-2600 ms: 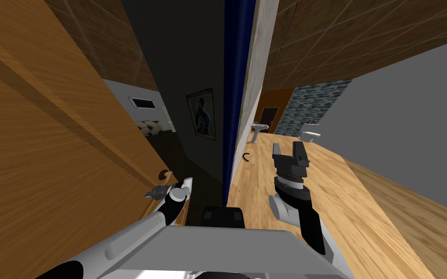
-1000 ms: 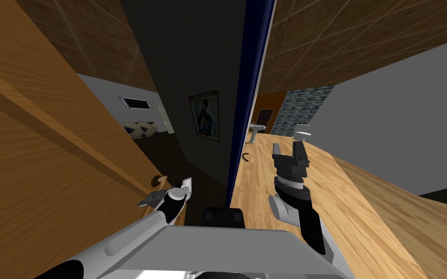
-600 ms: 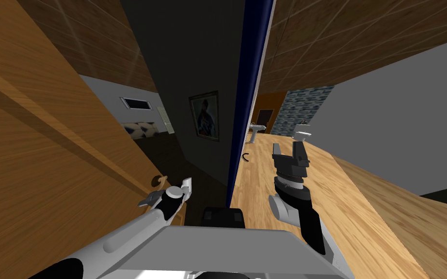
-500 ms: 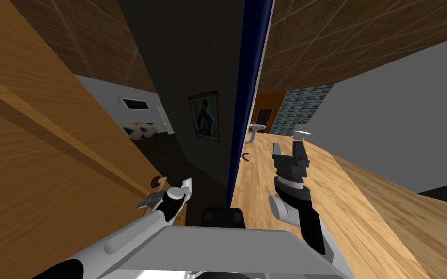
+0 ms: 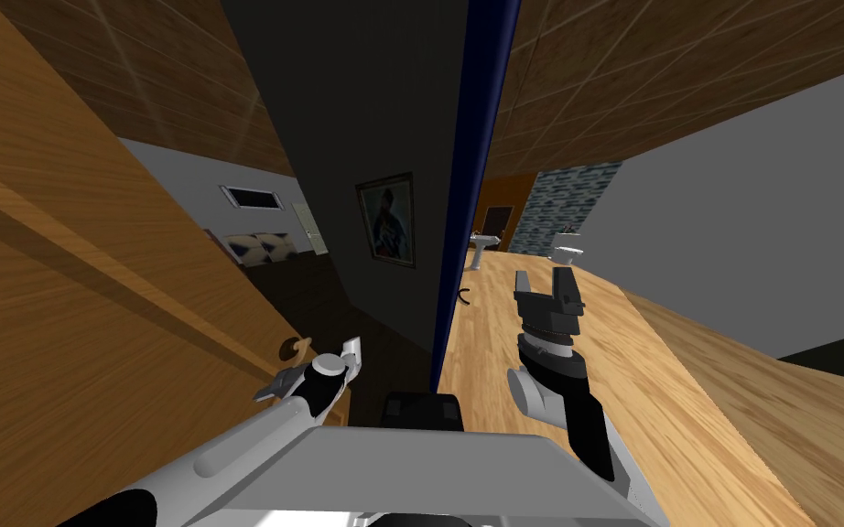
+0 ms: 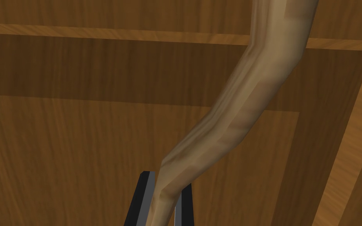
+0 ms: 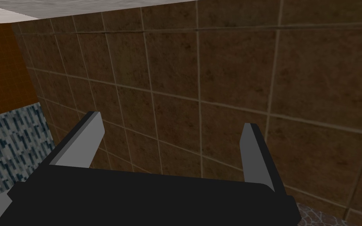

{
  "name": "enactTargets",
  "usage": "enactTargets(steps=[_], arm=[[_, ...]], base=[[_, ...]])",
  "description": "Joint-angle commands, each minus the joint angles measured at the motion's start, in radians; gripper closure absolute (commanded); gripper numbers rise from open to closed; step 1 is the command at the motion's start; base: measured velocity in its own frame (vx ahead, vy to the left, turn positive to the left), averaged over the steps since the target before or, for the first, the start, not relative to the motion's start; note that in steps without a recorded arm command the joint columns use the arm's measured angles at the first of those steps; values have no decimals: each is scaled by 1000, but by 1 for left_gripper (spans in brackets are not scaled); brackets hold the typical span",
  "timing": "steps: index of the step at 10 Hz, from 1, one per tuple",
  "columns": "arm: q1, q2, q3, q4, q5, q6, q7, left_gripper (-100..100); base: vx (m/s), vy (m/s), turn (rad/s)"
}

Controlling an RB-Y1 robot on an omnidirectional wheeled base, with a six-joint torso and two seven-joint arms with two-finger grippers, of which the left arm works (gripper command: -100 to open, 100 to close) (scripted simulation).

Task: Push the door open

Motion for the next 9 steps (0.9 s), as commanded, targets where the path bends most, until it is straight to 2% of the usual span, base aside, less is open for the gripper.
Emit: enactTargets(steps=[1,9], arm=[[-10,10,4,19,3,-4,1,100],[-10,10,4,19,3,-4,1,100]], base=[[0,6,-2],[0,0,0]])
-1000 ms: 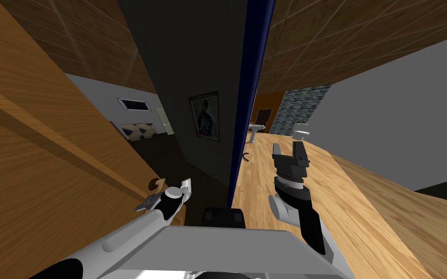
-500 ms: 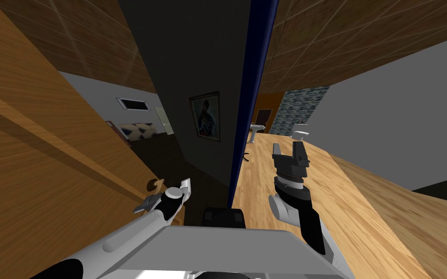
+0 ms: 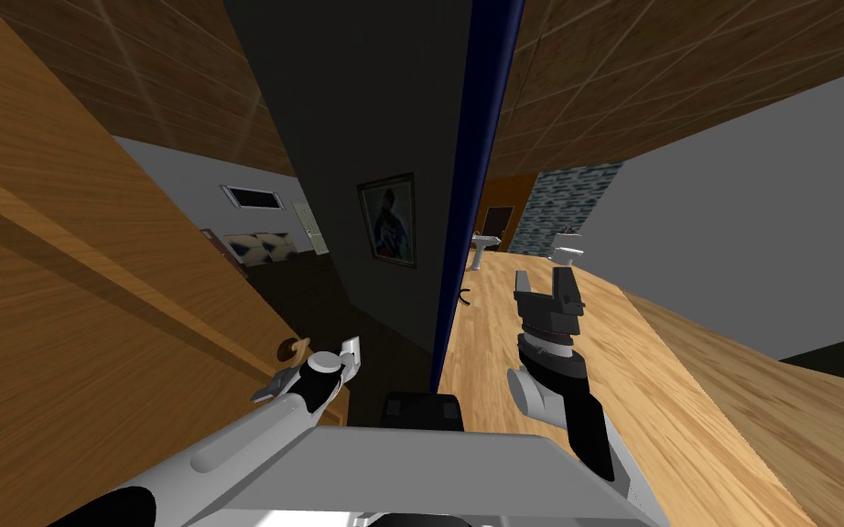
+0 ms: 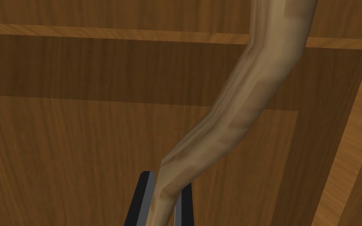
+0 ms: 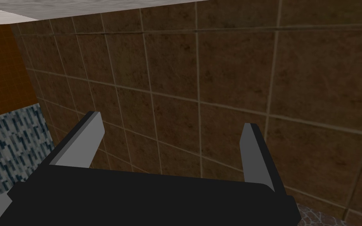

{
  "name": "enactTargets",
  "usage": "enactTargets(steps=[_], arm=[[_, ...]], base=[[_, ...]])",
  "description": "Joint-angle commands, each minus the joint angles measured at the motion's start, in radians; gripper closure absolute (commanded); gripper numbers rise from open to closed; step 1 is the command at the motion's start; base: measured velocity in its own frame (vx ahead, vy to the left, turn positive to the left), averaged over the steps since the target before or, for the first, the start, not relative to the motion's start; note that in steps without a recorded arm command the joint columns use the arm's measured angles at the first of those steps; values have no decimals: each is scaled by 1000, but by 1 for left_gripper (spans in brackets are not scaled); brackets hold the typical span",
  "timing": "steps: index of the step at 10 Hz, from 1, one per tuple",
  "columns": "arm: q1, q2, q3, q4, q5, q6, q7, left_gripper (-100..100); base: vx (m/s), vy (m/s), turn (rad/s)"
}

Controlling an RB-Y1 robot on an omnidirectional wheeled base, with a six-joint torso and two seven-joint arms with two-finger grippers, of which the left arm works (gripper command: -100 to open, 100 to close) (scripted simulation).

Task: Push the door open

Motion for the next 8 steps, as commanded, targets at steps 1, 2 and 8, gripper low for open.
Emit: enactTargets(steps=[1,2,8], arm=[[-1,-34,-4,-50,-2,24,-17,100],[8,-35,14,-76,9,15,-24,100],[8,-34,19,-77,12,13,-26,100]], base=[[0,0,0],[0,0,0],[0,0,0]])
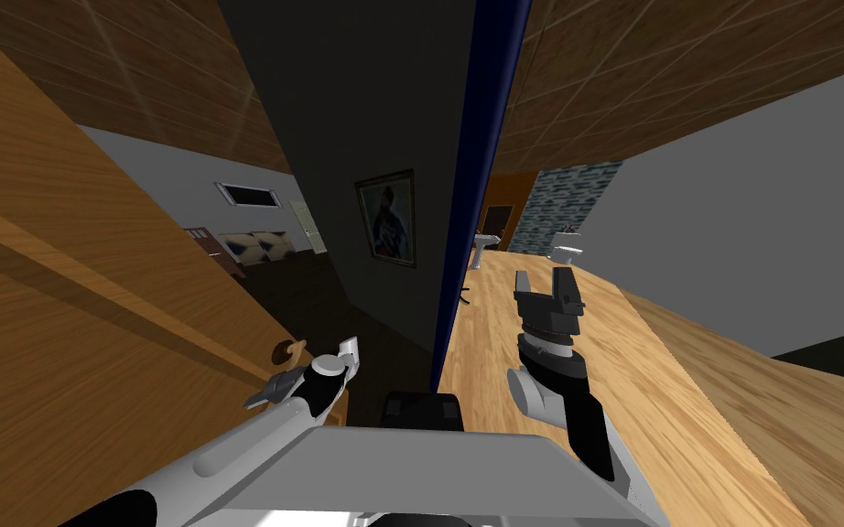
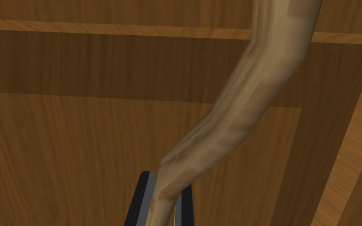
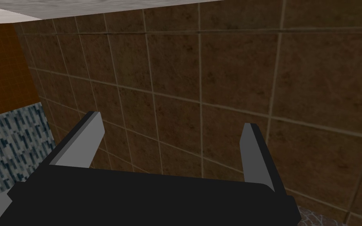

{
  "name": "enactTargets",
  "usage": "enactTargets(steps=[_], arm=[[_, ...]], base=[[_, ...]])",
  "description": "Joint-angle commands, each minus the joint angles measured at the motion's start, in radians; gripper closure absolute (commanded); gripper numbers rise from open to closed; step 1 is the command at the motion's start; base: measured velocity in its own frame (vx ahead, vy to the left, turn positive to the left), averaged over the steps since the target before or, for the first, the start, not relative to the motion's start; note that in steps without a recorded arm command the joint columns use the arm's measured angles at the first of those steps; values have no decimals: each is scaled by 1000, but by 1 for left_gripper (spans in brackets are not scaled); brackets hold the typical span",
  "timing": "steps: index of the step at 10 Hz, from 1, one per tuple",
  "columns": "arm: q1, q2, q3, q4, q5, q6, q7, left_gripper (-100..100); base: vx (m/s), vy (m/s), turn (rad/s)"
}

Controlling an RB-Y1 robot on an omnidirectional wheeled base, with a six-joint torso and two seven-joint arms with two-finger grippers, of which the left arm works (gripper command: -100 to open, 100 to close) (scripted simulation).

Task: Push the door open

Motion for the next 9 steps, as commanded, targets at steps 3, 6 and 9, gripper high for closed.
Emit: enactTargets(steps=[3,6,9], arm=[[-5,16,1,54,2,-15,17,100],[-5,35,1,124,2,-15,17,100],[-19,126,20,258,13,-72,72,100]], base=[[0,0,0],[0,0,0],[0,0,0]])
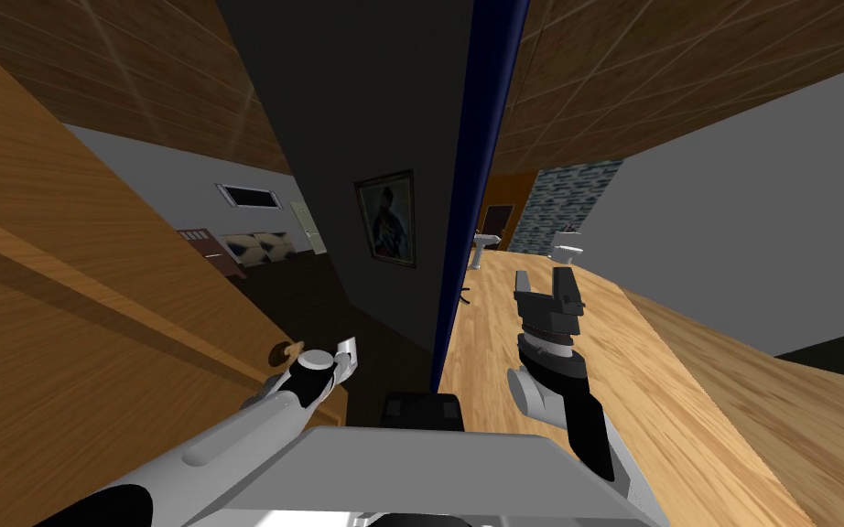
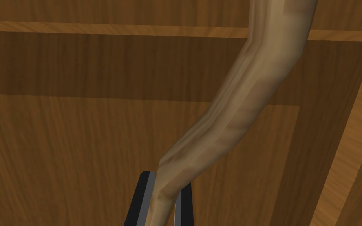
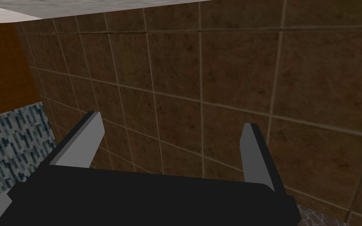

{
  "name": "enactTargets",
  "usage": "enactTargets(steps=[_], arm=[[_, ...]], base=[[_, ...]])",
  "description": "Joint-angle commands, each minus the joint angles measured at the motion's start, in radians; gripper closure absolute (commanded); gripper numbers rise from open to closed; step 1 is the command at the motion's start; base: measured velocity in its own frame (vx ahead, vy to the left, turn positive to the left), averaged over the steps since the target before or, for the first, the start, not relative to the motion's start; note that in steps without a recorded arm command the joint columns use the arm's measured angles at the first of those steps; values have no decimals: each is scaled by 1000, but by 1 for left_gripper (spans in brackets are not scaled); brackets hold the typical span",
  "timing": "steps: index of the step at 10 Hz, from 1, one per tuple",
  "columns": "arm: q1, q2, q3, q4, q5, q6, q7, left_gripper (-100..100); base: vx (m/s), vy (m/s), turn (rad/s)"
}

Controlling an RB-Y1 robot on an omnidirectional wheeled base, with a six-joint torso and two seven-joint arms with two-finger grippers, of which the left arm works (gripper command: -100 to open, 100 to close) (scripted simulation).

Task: Push the door open

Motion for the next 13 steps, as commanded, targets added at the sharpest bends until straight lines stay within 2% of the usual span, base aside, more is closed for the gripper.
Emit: enactTargets(steps=[1,7,8,13], arm=[[-2,6,4,35,3,-5,8,100],[-2,6,4,35,3,-5,8,100],[0,23,17,37,11,-3,8,100],[0,23,17,37,11,-3,8,100]], base=[[0,0,0],[0,0,0],[0,0,0],[0,1,0]])
